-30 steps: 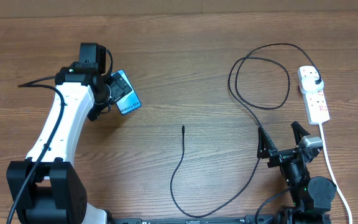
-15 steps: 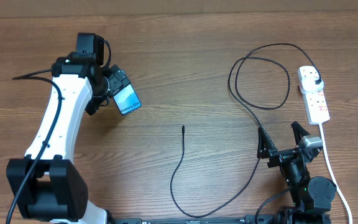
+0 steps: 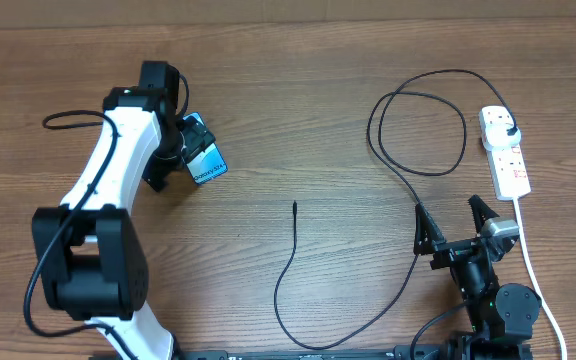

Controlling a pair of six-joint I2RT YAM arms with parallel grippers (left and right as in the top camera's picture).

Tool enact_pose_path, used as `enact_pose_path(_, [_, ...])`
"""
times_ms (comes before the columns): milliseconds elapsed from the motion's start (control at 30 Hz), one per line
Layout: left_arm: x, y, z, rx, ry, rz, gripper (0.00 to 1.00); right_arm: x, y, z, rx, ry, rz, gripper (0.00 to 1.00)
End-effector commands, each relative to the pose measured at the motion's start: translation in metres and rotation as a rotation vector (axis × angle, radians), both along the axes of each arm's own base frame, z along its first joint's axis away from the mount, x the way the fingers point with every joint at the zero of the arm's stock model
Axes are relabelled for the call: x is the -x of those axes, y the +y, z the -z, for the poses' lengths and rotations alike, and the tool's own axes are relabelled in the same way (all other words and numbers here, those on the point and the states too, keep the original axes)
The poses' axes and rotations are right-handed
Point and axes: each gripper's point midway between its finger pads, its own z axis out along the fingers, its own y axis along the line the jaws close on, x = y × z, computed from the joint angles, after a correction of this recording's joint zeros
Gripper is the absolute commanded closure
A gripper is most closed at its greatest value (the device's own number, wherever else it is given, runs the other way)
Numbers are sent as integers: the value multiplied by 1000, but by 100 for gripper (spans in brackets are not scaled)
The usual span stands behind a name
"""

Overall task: Plug charger to phone and switch on socket
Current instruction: 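Lower the left gripper onto the phone, aligning fingers with its sides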

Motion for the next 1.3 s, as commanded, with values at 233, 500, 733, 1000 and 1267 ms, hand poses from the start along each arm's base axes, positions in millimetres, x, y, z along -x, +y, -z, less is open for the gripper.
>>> enact_pose_path(233, [-28,-13,15,81,-51,2,0,0,1,1,5,-7,-2,0])
enact_pose_path(500, [-39,-13,14,71,-98,63,0,0,1,1,5,-7,-2,0])
enact_pose_path(733, [-38,-13,13,71,-89,69,0,0,1,1,5,-7,-2,0])
enact_pose_path(1000, [-56,-5,-15,16,-60,105,0,0,1,1,5,-7,-2,0])
enact_pose_path(1267, [-62,-7,11,22,51,143,0,0,1,1,5,-7,-2,0])
